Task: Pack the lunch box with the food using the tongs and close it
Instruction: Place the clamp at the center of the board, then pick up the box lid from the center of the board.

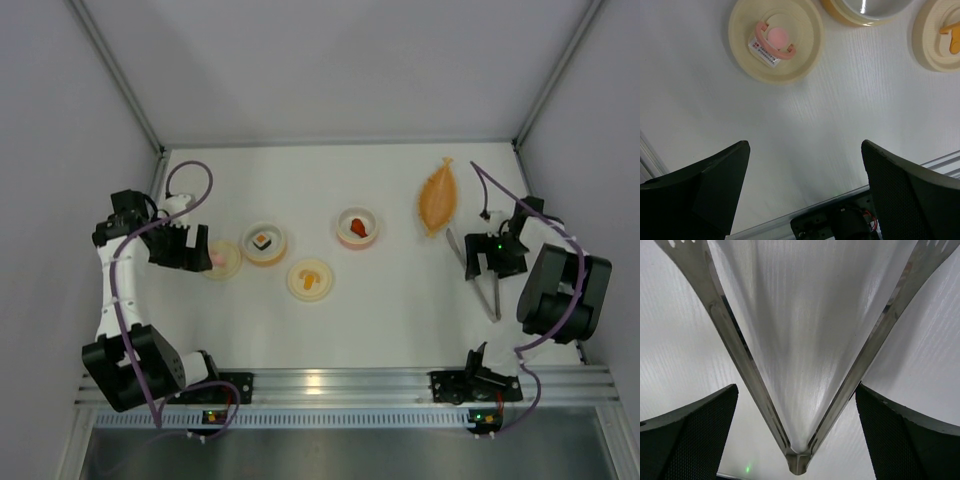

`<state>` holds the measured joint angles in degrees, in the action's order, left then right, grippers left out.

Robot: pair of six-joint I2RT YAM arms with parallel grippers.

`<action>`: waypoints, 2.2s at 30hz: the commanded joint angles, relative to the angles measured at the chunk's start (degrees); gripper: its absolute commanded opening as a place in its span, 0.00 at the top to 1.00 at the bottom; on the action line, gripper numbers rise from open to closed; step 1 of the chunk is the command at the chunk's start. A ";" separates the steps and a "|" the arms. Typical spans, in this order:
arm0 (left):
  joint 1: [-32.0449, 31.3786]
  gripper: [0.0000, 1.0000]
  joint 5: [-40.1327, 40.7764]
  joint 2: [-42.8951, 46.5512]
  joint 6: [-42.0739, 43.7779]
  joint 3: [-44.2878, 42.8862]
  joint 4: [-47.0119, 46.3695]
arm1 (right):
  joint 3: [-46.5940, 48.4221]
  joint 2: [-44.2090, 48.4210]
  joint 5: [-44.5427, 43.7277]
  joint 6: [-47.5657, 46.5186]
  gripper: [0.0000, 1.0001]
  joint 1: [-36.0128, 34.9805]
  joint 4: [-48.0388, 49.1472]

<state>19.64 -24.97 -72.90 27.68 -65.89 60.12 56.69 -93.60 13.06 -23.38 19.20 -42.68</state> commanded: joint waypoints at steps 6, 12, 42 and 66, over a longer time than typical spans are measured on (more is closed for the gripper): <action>0.31 0.02 3.00 -2.76 -3.50 -4.14 3.16 | 8.61 8.86 6.18 2.36 0.01 0.05 -5.65; 0.31 0.05 2.99 -7.08 -24.93 -6.19 0.45 | 14.41 14.14 10.31 7.37 0.01 -0.48 -8.12; -14.10 0.44 23.74 -26.93 -48.95 -4.60 -15.91 | 12.66 16.61 11.20 11.42 0.01 -2.77 -7.16; -14.37 0.92 27.17 -28.97 -45.18 -5.74 -16.88 | 11.96 17.14 12.16 10.98 0.01 -2.77 -7.42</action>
<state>5.19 0.95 -102.98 -19.31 -70.37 45.32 68.97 -77.43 23.92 -11.88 17.26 -49.74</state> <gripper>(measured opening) 0.126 0.993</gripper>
